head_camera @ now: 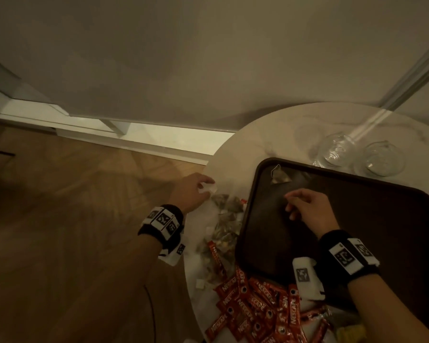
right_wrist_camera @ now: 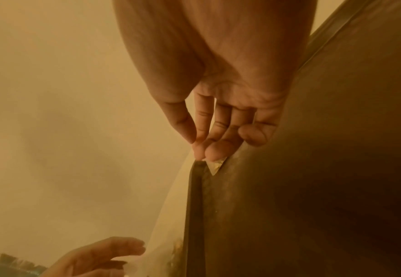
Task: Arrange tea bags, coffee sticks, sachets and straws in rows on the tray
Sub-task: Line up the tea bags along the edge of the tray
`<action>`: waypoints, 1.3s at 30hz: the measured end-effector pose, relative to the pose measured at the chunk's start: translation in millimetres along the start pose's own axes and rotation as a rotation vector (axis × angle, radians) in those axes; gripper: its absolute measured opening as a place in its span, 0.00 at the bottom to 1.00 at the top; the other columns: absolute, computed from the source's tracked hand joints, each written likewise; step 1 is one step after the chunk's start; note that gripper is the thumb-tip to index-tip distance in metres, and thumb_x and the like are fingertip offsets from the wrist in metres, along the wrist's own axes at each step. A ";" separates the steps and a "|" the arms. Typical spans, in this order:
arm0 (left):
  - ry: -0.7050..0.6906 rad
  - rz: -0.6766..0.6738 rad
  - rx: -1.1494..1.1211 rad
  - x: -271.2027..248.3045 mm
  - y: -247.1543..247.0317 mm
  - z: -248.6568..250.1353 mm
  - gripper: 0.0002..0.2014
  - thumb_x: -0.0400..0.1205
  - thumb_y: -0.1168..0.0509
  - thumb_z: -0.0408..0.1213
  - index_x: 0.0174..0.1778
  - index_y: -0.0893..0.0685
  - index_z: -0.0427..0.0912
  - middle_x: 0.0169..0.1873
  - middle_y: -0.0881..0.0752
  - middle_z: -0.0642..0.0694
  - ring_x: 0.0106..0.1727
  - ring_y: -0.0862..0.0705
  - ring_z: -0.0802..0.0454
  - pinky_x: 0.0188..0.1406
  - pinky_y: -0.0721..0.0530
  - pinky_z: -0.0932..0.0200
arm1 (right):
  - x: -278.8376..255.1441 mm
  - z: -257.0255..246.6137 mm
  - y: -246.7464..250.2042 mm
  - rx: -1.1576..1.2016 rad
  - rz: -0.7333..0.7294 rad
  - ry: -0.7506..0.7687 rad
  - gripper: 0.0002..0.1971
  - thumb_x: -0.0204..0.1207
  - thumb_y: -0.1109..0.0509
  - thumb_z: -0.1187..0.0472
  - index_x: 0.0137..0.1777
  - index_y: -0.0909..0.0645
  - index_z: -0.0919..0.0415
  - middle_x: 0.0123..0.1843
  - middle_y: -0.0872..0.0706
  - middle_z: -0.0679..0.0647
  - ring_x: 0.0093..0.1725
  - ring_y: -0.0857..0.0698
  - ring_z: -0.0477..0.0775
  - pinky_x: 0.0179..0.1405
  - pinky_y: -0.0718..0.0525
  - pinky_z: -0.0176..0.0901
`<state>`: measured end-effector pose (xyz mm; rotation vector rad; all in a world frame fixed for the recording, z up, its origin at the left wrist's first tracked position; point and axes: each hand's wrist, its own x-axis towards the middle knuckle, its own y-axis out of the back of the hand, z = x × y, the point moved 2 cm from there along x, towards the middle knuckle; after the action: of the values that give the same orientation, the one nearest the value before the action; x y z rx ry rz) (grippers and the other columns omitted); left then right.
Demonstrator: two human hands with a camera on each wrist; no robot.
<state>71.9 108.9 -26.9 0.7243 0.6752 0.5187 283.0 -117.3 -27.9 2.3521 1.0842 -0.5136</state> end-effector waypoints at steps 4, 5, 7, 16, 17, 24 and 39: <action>-0.135 -0.122 0.080 -10.0 -22.8 6.9 0.19 0.75 0.26 0.44 0.62 0.15 0.50 0.63 0.22 0.49 0.61 0.21 0.52 0.62 0.20 0.52 | -17.7 -4.1 -5.6 -0.053 -0.047 -0.037 0.06 0.82 0.33 0.64 0.47 0.14 0.60 0.35 0.12 0.57 0.26 0.18 0.49 0.23 0.26 0.28; -0.128 -0.145 0.124 -10.4 -28.8 8.4 0.20 0.75 0.26 0.45 0.63 0.15 0.51 0.65 0.23 0.50 0.63 0.22 0.52 0.61 0.20 0.52 | -22.3 -5.0 -7.9 -0.066 -0.062 -0.040 0.06 0.82 0.33 0.64 0.47 0.14 0.60 0.35 0.12 0.58 0.25 0.18 0.49 0.21 0.26 0.27; -0.114 -0.106 0.185 -10.2 -36.4 10.9 0.17 0.77 0.27 0.45 0.62 0.13 0.52 0.64 0.23 0.50 0.62 0.21 0.52 0.58 0.19 0.54 | -31.0 -7.1 -14.2 -0.092 -0.096 -0.041 0.06 0.82 0.33 0.64 0.46 0.14 0.61 0.35 0.12 0.58 0.25 0.19 0.49 0.19 0.28 0.26; -0.132 0.286 -0.194 -23.5 -5.1 28.1 0.11 0.79 0.29 0.46 0.33 0.09 0.48 0.39 0.12 0.57 0.45 0.16 0.61 0.53 0.17 0.49 | -56.6 -21.4 -22.7 -0.132 -0.150 0.004 0.05 0.80 0.33 0.69 0.47 0.15 0.64 0.37 0.12 0.60 0.29 0.17 0.53 0.23 0.24 0.28; -0.140 0.305 -0.246 -28.4 2.6 35.0 0.10 0.78 0.27 0.45 0.30 0.10 0.51 0.36 0.11 0.58 0.41 0.15 0.61 0.50 0.15 0.48 | -58.3 -24.4 -23.5 -0.139 -0.158 0.026 0.05 0.78 0.31 0.70 0.46 0.15 0.62 0.38 0.11 0.61 0.30 0.16 0.54 0.26 0.22 0.29; -0.358 0.374 -0.319 -57.9 45.6 111.6 0.09 0.76 0.25 0.46 0.37 0.07 0.44 0.30 0.11 0.56 0.30 0.16 0.57 0.37 0.16 0.60 | -71.9 -63.2 -39.2 -0.056 -0.260 0.228 0.22 0.71 0.24 0.71 0.64 0.19 0.55 0.56 0.14 0.55 0.51 0.13 0.52 0.48 0.15 0.34; -0.342 0.263 -0.369 -54.8 14.5 162.9 0.24 0.77 0.28 0.52 0.20 0.23 0.42 0.18 0.22 0.49 0.22 0.24 0.57 0.34 0.19 0.56 | -99.4 -36.9 -9.4 0.349 -0.182 0.041 0.05 0.77 0.31 0.75 0.48 0.15 0.69 0.44 0.09 0.66 0.37 0.09 0.55 0.34 0.12 0.38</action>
<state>148.1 14.1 95.3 0.5350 0.1550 0.7172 219.6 -149.7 51.1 2.5811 1.3267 -0.7788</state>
